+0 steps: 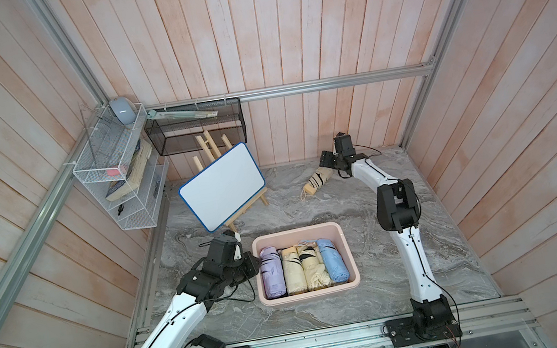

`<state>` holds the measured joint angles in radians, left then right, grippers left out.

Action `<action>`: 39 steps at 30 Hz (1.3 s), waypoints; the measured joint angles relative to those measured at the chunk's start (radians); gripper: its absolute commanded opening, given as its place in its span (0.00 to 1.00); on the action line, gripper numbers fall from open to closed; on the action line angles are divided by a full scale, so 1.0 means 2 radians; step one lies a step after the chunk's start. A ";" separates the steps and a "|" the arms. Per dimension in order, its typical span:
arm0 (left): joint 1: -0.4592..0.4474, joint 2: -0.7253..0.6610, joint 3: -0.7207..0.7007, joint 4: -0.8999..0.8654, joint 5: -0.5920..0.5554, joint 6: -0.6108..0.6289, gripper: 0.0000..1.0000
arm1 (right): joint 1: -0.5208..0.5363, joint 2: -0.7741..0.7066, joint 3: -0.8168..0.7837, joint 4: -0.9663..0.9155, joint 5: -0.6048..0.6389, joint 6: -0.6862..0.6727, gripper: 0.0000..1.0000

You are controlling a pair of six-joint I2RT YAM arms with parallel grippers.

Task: Put the umbrella into the storage box
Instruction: Pick up the umbrella from the center of the board.

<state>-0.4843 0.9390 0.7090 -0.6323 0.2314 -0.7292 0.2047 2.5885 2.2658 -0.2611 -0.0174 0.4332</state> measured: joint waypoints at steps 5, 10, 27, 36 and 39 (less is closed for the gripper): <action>0.002 0.000 0.000 -0.002 0.011 0.001 0.09 | 0.000 0.013 0.012 -0.024 0.000 -0.006 0.83; -0.002 0.000 0.000 -0.007 0.039 0.006 0.09 | 0.001 0.013 0.012 -0.034 0.000 -0.011 0.82; -0.015 -0.012 -0.001 -0.021 0.025 -0.015 0.08 | -0.002 -0.166 -0.274 0.004 0.008 -0.034 0.74; -0.018 -0.019 -0.001 -0.029 0.012 -0.027 0.08 | -0.002 -0.225 -0.351 0.008 -0.013 -0.120 0.83; -0.018 -0.027 -0.001 -0.040 0.004 -0.031 0.08 | -0.002 -0.234 -0.349 0.002 -0.020 -0.181 0.85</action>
<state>-0.5205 0.8848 0.7078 -0.7116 0.2394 -0.7902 0.2008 2.1212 1.5669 -0.2565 -0.0566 0.0711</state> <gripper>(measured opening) 0.179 0.842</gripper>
